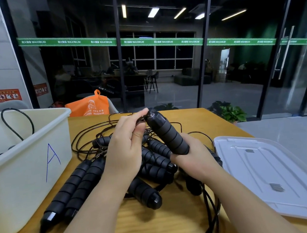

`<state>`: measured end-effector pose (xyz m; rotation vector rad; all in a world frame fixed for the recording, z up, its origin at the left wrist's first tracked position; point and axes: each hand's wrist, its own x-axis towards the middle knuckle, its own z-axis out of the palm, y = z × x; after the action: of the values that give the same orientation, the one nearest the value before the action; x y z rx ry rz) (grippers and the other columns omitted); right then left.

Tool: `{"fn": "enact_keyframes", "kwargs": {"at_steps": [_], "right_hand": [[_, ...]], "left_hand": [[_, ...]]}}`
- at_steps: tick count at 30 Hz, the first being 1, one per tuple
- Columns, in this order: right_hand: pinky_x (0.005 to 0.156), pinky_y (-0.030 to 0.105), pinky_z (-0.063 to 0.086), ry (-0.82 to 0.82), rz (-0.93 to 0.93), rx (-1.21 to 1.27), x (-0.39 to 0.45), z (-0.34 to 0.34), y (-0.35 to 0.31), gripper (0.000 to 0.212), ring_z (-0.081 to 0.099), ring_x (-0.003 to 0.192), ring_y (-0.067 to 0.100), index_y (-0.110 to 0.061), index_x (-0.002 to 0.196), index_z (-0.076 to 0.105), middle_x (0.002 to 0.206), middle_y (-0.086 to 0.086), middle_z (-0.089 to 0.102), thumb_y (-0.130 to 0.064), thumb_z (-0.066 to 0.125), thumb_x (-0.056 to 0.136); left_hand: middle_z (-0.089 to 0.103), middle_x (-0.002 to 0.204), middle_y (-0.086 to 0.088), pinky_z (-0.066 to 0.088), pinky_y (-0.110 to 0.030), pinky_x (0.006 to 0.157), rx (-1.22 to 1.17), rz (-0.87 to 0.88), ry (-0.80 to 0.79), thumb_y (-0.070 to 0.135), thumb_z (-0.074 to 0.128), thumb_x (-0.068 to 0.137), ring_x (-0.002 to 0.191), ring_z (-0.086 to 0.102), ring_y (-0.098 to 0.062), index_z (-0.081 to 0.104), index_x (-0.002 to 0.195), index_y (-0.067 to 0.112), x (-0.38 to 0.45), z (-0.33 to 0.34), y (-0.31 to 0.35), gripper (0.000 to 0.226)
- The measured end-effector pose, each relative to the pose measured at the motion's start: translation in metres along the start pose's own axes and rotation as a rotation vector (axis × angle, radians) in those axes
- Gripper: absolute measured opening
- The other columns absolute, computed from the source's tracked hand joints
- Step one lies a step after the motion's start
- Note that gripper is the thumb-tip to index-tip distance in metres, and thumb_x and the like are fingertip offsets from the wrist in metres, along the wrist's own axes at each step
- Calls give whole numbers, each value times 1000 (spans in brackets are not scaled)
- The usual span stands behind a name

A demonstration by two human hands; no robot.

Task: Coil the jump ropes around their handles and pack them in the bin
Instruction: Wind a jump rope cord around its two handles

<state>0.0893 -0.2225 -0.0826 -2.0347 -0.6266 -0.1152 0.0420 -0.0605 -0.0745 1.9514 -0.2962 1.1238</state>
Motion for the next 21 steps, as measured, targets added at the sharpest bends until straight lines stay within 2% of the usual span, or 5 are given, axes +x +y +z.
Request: {"fn": "enact_keyframes", "kwargs": {"at_steps": [3, 8, 15, 18, 21], "right_hand": [[54, 21, 35, 49, 68, 85, 2, 2, -2, 24, 45, 54, 6, -27, 72, 50, 57, -12, 49, -8, 63, 79], [41, 22, 30, 62, 283, 534, 4, 5, -5, 11, 42, 51, 14, -9, 76, 54, 62, 5, 50, -2, 59, 84], [31, 16, 27, -149, 452, 983, 4, 1, -9, 24, 50, 50, 15, -8, 93, 60, 69, 6, 59, -32, 61, 91], [31, 16, 27, -120, 462, 1008, 5, 2, -10, 35, 49, 50, 15, -13, 92, 64, 69, 6, 59, -46, 67, 79], [32, 16, 28, -58, 496, 1017, 5, 2, -10, 26, 47, 48, 12, -14, 90, 62, 66, 3, 57, -37, 69, 83]], "left_hand": [[57, 93, 13, 37, 0, 77, 9, -121, -30, 30, 44, 96, 87, 54, 8, 35, 133, 32, -2, 2, 3, 38], [59, 72, 9, 37, -10, 65, 217, -158, -220, 28, 34, 102, 70, 54, 5, 48, 133, 27, -9, 11, 3, 34], [42, 102, 14, 36, -6, 73, 289, -95, -425, 21, 32, 102, 89, 49, 0, -7, 149, 33, -16, 27, 15, 62], [36, 108, 12, 46, -27, 85, 414, -9, -459, 20, 32, 102, 101, 55, -15, -4, 151, 31, -16, 33, 9, 62], [44, 108, 0, 50, -43, 77, 472, 110, -513, 32, 28, 100, 89, 59, -27, 23, 149, 23, -16, 36, 8, 50]]}}
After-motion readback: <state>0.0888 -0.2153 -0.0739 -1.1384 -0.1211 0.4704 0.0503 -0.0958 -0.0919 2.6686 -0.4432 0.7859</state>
